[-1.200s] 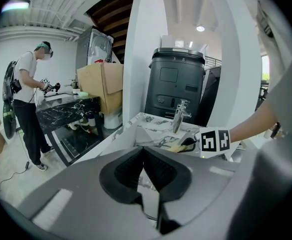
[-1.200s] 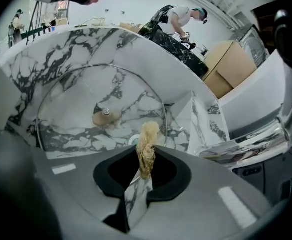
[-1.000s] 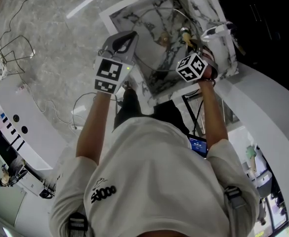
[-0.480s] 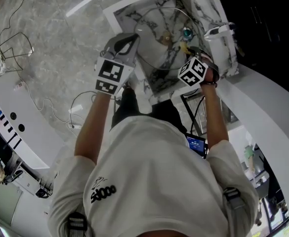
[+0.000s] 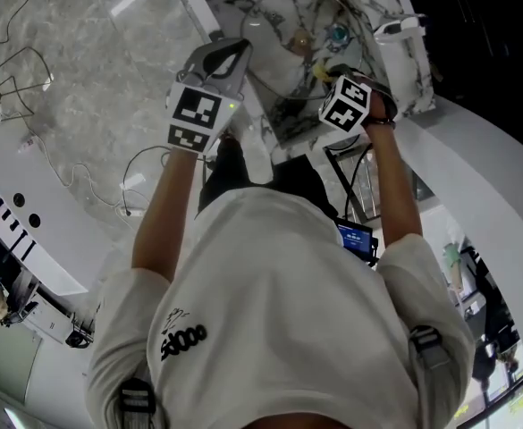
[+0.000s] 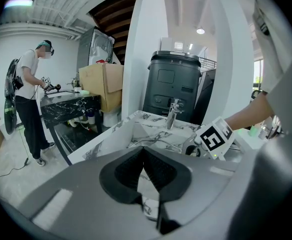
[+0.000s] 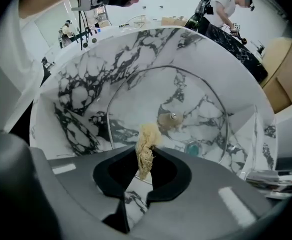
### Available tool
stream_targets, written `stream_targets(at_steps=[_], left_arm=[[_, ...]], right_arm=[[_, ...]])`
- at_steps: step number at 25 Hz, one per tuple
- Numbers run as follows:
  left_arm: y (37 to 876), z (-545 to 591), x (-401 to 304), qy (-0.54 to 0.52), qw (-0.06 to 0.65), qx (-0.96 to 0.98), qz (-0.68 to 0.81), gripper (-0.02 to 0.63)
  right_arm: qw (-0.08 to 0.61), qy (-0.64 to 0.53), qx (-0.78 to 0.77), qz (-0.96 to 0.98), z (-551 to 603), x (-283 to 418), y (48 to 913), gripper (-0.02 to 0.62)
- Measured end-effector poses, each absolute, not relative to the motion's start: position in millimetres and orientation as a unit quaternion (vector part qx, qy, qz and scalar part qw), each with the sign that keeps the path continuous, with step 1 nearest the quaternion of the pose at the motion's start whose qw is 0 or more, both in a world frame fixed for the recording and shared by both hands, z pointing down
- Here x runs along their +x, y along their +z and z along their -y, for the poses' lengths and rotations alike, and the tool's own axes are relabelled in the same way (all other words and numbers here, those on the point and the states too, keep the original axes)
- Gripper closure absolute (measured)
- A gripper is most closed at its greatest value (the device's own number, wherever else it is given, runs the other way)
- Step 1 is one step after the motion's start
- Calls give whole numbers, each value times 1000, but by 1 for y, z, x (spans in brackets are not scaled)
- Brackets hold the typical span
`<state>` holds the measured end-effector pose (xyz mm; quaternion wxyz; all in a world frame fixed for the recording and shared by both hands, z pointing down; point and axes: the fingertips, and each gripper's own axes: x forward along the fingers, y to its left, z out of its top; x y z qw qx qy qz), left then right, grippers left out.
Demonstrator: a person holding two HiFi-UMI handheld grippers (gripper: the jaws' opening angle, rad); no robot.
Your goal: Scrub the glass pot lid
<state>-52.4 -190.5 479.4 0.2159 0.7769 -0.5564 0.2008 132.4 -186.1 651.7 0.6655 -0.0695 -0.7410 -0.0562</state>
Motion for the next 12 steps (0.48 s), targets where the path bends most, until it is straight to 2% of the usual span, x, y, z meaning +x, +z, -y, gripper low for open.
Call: stream_targets(at_steps=[12], left_arm=[[474,171,-63,186,222,769,570,595]], right_arm=[[642,36,-175,745,144,93,644,546]])
